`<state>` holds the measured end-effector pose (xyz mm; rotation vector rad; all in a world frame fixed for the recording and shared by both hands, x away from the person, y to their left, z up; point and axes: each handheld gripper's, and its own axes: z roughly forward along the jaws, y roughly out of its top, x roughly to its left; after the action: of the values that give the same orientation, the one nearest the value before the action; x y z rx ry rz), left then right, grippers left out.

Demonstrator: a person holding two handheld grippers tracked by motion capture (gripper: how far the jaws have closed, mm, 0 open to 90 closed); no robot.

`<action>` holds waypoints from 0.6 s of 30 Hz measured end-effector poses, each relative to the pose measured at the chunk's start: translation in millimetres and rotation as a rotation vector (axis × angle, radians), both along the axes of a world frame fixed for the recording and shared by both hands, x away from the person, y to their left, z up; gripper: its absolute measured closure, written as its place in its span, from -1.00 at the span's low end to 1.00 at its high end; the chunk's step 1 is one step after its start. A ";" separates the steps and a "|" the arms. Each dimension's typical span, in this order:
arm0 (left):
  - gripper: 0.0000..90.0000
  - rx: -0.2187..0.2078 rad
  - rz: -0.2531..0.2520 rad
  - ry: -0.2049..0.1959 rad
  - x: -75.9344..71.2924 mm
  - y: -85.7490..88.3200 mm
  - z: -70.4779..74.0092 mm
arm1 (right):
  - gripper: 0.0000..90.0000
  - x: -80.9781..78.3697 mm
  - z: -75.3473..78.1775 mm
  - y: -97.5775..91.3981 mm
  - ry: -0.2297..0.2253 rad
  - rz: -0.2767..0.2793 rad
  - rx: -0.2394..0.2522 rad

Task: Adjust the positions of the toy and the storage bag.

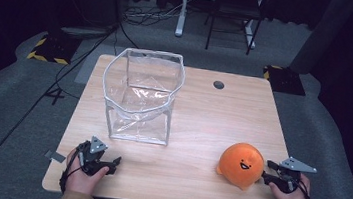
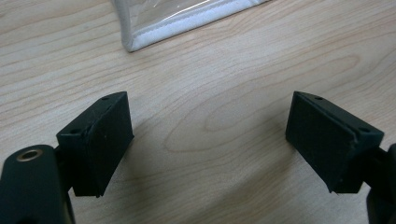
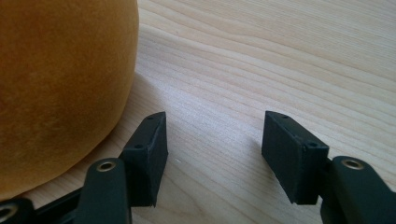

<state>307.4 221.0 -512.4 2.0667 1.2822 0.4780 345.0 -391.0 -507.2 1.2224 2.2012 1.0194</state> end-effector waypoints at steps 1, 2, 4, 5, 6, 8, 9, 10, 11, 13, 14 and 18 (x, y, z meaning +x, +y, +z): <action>-0.66 0.000 0.000 0.000 0.0 0.0 0.0 | -0.08 0.0 0.0 0.0 0.000 0.000 0.000; -0.64 0.000 -0.005 -0.003 -0.1 -0.4 0.4 | -0.08 0.0 0.0 0.0 0.000 0.000 0.000; -0.56 0.007 -0.017 0.005 -0.2 -0.7 2.3 | -0.08 0.0 0.0 0.0 -0.001 0.000 0.000; -0.49 0.014 -0.021 0.003 -0.1 -0.9 3.7 | -0.07 0.0 0.0 0.0 0.000 0.000 -0.001; -0.43 0.016 -0.019 0.002 0.2 -0.8 5.3 | -0.06 -0.1 0.0 0.0 0.000 0.002 0.000; -0.43 0.006 -0.014 -0.004 0.9 0.4 8.7 | -0.05 -0.2 0.1 0.0 0.000 0.003 0.001; -0.42 0.006 -0.014 -0.004 0.9 0.4 8.7 | -0.05 -0.2 0.1 0.0 0.000 0.003 0.001; -0.42 -0.006 -0.008 -0.006 0.9 1.2 10.5 | -0.03 -0.3 0.1 0.0 0.000 0.004 0.001; -0.42 -0.019 -0.002 -0.014 1.1 3.2 14.5 | 0.00 -0.4 0.2 0.0 -0.001 0.006 0.002; -0.42 -0.027 0.003 -0.026 0.8 5.3 19.0 | 0.02 -0.4 0.2 -0.4 -0.001 0.005 0.003; -0.42 -0.027 0.003 -0.026 0.8 5.3 19.0 | 0.02 -0.4 0.2 -0.4 -0.001 0.005 0.003; -0.42 -0.065 0.009 -0.059 1.2 7.7 28.9 | 0.04 -0.6 0.2 -0.7 -0.002 0.002 0.004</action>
<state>308.7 228.7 -483.4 1.9798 1.2568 0.4920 344.4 -391.7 -507.0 1.2210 2.2003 1.0253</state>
